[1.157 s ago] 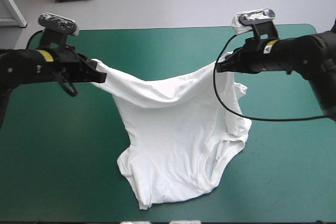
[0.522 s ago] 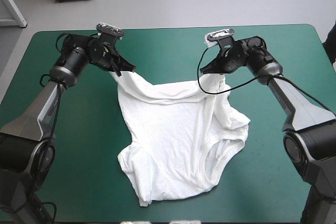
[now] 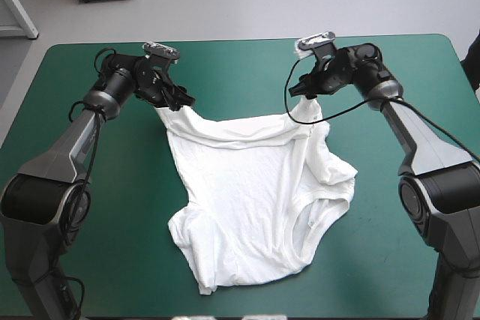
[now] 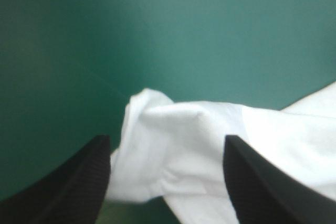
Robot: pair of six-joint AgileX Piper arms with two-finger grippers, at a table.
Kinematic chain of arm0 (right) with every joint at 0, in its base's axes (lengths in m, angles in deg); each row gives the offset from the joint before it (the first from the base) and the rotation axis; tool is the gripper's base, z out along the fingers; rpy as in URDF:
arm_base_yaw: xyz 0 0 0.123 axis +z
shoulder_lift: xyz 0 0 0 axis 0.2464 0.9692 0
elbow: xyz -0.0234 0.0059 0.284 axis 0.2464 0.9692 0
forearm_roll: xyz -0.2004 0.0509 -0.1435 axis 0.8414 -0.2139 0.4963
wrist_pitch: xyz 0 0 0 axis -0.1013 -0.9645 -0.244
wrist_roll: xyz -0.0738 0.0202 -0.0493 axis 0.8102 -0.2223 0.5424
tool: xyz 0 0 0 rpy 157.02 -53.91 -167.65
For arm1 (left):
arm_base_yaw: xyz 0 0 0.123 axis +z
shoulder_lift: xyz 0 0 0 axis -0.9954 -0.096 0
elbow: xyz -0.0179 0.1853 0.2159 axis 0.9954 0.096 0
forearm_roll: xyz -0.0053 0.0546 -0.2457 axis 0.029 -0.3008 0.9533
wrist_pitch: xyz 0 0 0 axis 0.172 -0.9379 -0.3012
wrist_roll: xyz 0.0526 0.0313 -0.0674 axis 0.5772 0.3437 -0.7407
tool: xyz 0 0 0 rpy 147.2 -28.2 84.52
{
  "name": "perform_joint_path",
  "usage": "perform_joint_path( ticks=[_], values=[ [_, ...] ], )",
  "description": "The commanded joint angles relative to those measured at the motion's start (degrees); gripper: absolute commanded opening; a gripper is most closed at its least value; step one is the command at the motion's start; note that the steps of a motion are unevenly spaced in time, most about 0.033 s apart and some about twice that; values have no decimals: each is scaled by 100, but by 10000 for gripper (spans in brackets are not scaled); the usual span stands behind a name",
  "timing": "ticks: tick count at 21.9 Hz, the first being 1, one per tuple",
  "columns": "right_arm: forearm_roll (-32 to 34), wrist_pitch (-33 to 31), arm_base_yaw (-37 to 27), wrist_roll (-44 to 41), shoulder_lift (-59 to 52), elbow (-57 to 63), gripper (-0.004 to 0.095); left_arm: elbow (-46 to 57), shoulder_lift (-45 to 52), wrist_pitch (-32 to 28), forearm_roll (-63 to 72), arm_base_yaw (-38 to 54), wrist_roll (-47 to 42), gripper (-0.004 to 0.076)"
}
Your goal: Fold the cloth
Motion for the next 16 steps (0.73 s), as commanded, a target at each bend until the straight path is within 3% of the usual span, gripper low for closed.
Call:
perform_joint_path(
  ticks=[1,7,10,13,16],
  values=[
    [-186,10,-342,15,-445,-478,622,-542,373,311,136,219,2,549],
    [-384,-991,-951,66,-1150,-510,622,-742,1218,1431,811,247,397,549],
    [-467,-1057,-1036,306,-1790,-115,622,-430,1882,1767,813,11,455,549],
    [-531,-1156,-1001,306,-2673,808,621,426,2788,2135,714,-485,384,549],
    [-549,-1200,-970,265,-3523,1667,621,1736,3301,2071,104,-937,129,549]
  ],
)
